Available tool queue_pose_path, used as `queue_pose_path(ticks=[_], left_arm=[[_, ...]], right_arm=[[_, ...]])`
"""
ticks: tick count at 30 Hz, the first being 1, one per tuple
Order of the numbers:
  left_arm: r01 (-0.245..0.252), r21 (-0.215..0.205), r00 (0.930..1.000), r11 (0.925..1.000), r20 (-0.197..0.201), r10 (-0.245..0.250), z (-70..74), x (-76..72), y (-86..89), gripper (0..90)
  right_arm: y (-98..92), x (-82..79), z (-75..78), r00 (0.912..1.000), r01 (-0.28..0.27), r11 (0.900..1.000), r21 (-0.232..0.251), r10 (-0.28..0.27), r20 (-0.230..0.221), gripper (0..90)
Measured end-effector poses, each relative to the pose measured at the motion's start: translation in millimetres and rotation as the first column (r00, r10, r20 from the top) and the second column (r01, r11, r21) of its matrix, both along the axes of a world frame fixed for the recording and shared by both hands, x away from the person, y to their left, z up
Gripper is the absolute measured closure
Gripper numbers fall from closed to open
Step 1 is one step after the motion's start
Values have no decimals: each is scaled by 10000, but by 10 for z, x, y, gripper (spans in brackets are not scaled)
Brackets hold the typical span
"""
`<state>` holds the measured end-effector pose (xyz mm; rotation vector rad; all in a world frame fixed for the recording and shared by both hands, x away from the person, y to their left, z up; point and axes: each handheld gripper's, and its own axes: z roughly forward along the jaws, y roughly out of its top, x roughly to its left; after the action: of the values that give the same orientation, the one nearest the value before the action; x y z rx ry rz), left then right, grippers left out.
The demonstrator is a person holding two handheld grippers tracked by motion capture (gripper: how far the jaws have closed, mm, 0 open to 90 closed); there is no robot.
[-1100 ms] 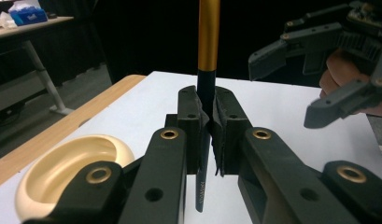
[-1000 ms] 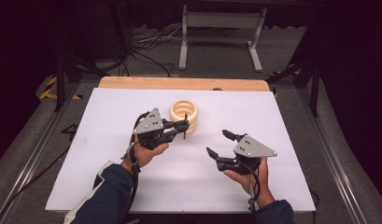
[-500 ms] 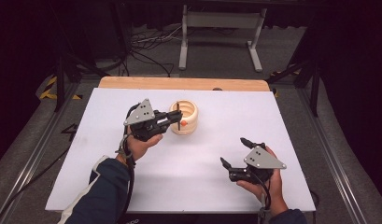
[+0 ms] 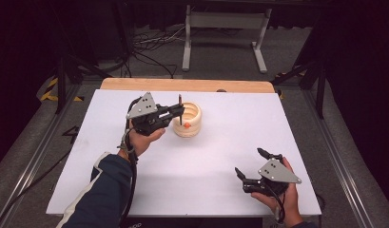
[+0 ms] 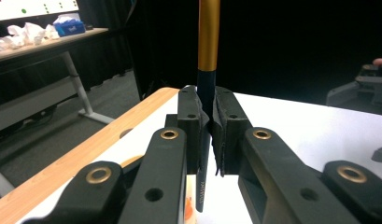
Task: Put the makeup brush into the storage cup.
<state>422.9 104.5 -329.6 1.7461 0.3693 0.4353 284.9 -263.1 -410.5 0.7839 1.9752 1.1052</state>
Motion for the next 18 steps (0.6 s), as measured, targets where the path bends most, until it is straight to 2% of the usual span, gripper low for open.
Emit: queue_pose_path(ticks=[9, 11, 14, 16, 18], left_arm=[[-31, -211, 10000, 9998, 93, 33, 112, 113, -13, 826], [-65, -184, 9999, 9998, 121, 67, 125, 131, -20, 826], [-165, -176, 9997, 9997, 176, 168, 134, 157, -22, 826], [-276, -251, 9994, 9993, 215, 282, 129, 172, -18, 826], [-338, -256, 9992, 9991, 207, 343, 118, 199, -22, 826]], right_arm=[[-96, -72, -73, 9999, -109, 9997, 207, 111, -59, 79], [-126, -107, -78, 9999, -118, 9991, 412, 115, 65, 79], [-187, -163, -81, 9999, -81, 9926, 1211, 65, 135, 79], [-220, -209, -76, 9993, 11, 9926, 1211, -56, 363, 79], [-254, -247, -75, 9980, 121, 9894, 1449, -208, 591, 86]])
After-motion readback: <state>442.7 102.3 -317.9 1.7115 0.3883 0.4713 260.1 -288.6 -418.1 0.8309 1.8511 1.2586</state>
